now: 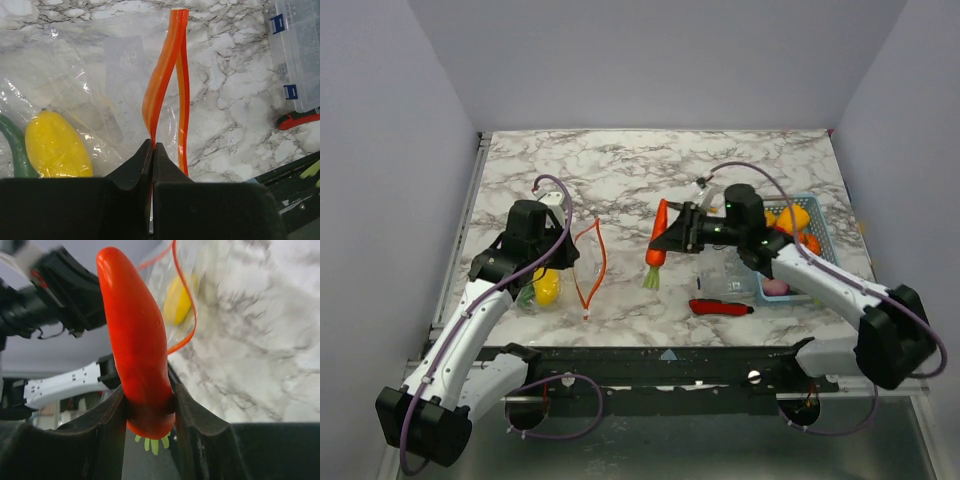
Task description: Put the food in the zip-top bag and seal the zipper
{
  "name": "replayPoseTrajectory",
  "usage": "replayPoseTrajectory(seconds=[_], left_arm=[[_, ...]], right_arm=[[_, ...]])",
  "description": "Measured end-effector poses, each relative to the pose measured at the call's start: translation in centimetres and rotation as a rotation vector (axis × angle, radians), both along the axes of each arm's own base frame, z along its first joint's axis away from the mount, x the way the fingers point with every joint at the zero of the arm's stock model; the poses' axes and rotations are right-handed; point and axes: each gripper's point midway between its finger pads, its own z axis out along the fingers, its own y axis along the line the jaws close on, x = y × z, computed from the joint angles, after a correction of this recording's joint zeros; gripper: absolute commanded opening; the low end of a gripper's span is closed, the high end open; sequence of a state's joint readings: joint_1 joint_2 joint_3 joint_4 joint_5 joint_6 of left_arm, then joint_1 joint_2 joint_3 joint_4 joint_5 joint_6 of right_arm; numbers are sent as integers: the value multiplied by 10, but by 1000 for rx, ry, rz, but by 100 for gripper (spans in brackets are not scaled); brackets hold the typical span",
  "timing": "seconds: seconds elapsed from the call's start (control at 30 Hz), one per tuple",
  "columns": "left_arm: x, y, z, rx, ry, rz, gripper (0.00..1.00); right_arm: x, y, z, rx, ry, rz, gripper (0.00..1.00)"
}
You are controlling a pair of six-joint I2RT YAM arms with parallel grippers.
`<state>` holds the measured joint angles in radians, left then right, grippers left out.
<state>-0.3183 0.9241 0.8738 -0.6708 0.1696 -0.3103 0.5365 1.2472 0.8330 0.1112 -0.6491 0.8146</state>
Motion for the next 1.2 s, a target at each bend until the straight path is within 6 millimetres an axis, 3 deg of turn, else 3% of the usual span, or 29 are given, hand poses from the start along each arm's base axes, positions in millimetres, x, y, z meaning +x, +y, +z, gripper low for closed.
replayPoseTrajectory(seconds=[0.17, 0.33, 0.77, 1.2], left_arm=[[0, 0, 0, 0, 2, 0, 0], [0, 0, 0, 0, 1, 0, 0], [-2, -1, 7, -14, -27, -6, 0], [-3, -5, 11, -36, -36, -28, 0]], right_arm=[[-43, 69, -50, -76, 181, 227, 7], [-75, 108, -62, -72, 259, 371, 9], [-56, 150, -86, 17, 472, 381, 14], [-39, 172, -83, 116, 575, 345, 15]])
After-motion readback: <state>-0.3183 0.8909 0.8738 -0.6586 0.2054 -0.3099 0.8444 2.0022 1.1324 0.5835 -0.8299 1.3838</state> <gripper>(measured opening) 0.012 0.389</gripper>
